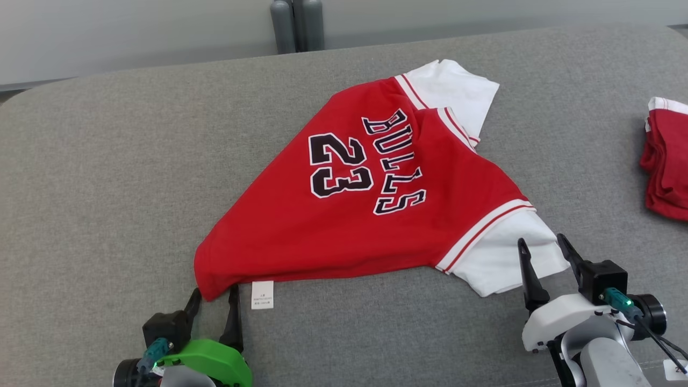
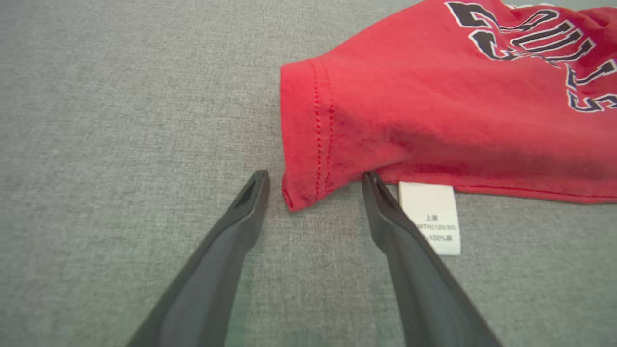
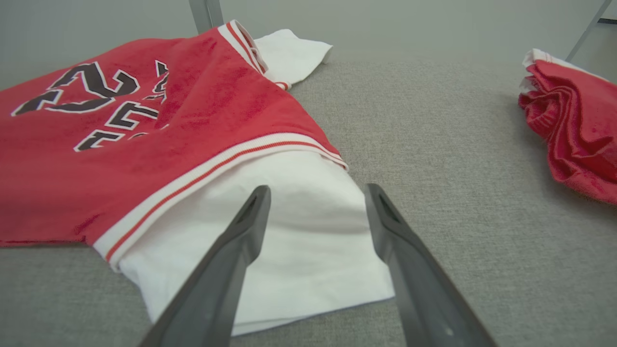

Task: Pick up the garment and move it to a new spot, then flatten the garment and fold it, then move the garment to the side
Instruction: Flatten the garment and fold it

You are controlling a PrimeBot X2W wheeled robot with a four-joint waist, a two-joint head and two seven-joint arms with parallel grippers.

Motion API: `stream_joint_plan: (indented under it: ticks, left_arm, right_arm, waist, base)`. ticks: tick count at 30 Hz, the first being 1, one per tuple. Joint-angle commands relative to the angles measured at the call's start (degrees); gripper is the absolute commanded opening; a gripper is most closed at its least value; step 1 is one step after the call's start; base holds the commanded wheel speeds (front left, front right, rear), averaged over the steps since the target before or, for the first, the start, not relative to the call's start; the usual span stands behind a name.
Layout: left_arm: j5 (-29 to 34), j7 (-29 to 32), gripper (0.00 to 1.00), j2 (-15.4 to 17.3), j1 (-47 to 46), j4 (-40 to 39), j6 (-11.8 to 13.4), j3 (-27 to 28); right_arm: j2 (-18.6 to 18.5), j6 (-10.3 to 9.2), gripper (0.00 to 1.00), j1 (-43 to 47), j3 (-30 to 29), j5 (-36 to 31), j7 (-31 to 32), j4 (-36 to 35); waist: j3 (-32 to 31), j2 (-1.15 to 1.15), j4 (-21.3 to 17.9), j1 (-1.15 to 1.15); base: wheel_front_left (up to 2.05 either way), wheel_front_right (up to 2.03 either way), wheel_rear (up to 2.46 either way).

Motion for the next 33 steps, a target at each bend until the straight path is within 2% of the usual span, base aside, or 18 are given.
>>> stream_joint_plan:
  ticks: [1,2,10,16,17,18,19,25,33]
  left_arm:
    - [-0.39,-0.01,0.28,0.19,-0.96,-0.23,0.13,0.31]
    - [-0.48,-0.01,0.0,0.19,-1.03,-0.69,0.29,0.56]
    - [0.89,-0.01,0.0,0.19,-0.36,-3.01,-0.48,1.2]
    - [1.11,-0.01,0.0,0.19,-1.41,-3.2,-1.01,0.33]
    - [1.21,-0.01,0.0,0.2,-1.51,-3.28,-1.11,0.25]
    - [1.29,-0.01,0.0,0.19,-1.54,-3.41,-1.08,0.18]
    - [1.37,-0.01,0.0,0.2,-1.54,-3.61,-1.06,0.29]
    - [1.65,-0.01,0.0,0.19,-0.6,-7.0,-1.8,0.86]
    - [3.03,-0.01,0.0,0.19,-1.11,-16.13,-3.83,1.83]
  right_arm:
    - [-0.45,-0.07,1.0,-0.21,-0.6,-0.57,-0.14,0.24]
    - [-0.55,-0.07,1.0,0.08,-0.92,-0.62,-0.15,0.45]
    - [-1.2,-0.07,1.0,0.63,-3.93,-1.16,-0.15,3.72]
    - [-0.59,-0.07,1.0,-1.64,-5.02,-0.13,0.0,9.82]
    - [-0.47,-0.07,0.73,-1.96,-5.21,0.43,0.01,10.36]
    - [-0.36,-0.07,0.18,-2.23,-4.86,0.61,0.05,10.95]
    - [-0.25,-0.06,0.0,-2.4,-4.73,1.23,0.05,11.17]
    - [-0.17,-0.06,0.0,-3.67,-4.41,5.14,-0.06,7.07]
    - [-0.64,-0.06,0.0,-5.87,-3.52,12.63,-0.09,-6.64]
  waist:
    - [1.13,0.0,-0.7,0.0]
    - [1.25,0.0,-0.71,0.0]
    - [2.59,0.0,-0.19,0.0]
    - [4.0,0.0,0.75,0.0]
    - [4.12,0.0,0.91,0.0]
    - [4.26,0.0,1.1,0.0]
    - [4.35,0.0,1.2,0.0]
    - [3.57,0.0,1.73,0.0]
    - [-1.2,0.0,1.68,0.0]
  base:
    - [0.0,0.0,0.0]
    - [0.0,0.0,0.0]
    - [0.0,0.0,0.0]
    - [0.0,0.0,0.0]
    - [0.0,0.0,0.0]
    - [0.0,0.0,0.0]
    - [0.0,0.0,0.0]
    - [0.0,0.0,0.0]
    - [0.0,0.0,0.0]
